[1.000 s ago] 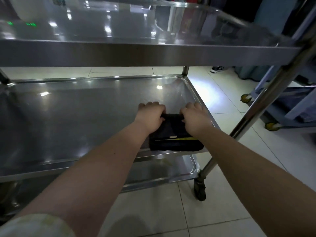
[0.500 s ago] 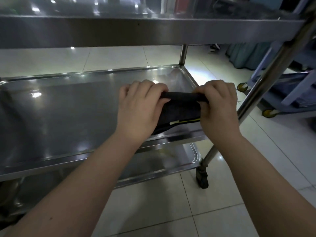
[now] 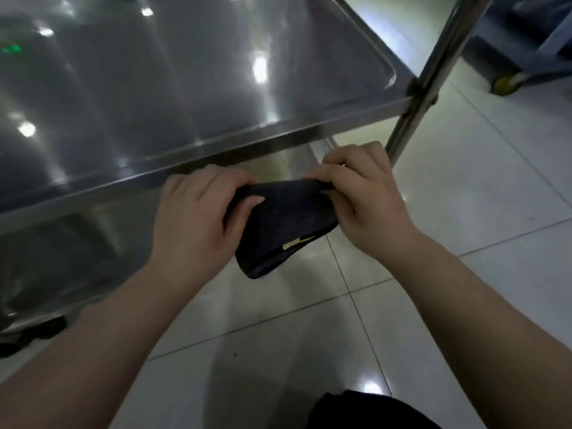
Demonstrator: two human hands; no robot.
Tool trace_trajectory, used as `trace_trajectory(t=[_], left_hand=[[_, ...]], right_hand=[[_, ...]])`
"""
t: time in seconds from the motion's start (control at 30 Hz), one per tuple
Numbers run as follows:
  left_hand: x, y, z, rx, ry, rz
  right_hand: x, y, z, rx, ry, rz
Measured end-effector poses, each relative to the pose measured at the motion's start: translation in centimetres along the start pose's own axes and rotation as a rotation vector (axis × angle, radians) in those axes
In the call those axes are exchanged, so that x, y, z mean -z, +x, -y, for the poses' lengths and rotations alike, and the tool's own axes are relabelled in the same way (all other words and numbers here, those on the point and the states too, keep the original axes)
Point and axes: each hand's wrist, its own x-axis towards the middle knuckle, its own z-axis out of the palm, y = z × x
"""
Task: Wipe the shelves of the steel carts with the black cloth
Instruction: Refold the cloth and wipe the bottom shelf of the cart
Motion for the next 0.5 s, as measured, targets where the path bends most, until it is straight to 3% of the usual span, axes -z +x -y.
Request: trace_trajectory(t=[0.2, 0.5], left_hand=[[-10.7, -4.9, 2.2, 0.063, 0.013, 0.231], [-18.6, -6.6, 4.0, 0.202, -0.047, 0.173]], right_hand=[[-5.9, -8.8, -4.1, -0.139, 0.039, 0.193], [-10.7, -12.6, -7.3, -0.357, 0.047, 0.173]])
